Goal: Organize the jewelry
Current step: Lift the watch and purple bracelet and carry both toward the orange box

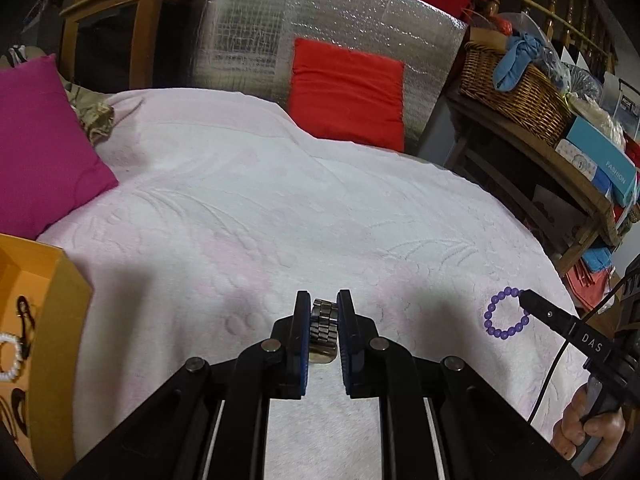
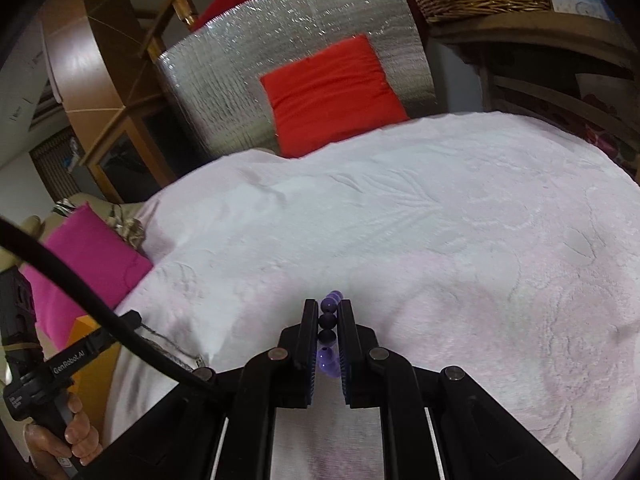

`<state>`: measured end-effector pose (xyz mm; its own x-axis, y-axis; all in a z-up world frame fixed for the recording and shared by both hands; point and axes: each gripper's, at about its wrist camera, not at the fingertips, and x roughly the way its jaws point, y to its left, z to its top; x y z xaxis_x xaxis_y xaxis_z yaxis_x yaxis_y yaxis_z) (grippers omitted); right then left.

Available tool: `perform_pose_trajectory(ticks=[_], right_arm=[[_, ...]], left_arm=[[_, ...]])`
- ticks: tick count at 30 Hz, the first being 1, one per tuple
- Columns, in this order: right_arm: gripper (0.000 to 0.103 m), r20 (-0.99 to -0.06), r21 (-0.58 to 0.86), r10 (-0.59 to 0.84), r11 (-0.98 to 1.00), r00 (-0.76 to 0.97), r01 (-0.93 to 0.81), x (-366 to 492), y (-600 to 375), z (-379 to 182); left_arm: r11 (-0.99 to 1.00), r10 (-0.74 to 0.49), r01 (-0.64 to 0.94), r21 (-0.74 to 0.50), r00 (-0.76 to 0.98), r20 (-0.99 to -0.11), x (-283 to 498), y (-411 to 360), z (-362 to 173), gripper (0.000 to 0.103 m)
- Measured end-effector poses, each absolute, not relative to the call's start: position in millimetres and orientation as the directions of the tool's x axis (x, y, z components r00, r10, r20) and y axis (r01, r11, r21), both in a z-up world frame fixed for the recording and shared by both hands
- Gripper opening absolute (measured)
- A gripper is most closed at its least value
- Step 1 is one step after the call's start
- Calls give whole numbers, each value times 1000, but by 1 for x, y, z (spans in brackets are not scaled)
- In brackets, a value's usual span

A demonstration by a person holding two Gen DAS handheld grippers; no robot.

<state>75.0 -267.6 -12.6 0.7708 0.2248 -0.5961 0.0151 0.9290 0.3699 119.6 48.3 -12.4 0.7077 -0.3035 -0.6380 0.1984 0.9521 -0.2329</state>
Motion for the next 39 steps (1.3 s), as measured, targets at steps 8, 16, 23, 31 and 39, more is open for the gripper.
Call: perform_pose_trajectory(ticks=[8, 16, 23, 31, 39], right_arm=[[11, -505, 415, 301, 906, 809, -78, 63, -245, 7], [11, -464, 414, 346, 899, 816, -146, 48, -222, 13], [11, -469, 408, 378, 894, 798, -184, 42, -199, 9], [11, -446, 418, 425, 877, 787, -237, 30, -169, 10], [11, -429, 410, 481, 858, 764, -310, 22, -133, 10]], left_arm=[[959, -279, 183, -216, 750, -600, 99, 60, 6, 13], [965, -256, 173, -198, 789, -558, 72, 73, 31, 13], [973, -222, 153, -173, 824, -521, 45, 89, 50, 13], [982, -164, 100, -163, 878, -450, 9, 128, 74, 13], [992, -49, -1, -124, 914, -403, -28, 169, 91, 13]])
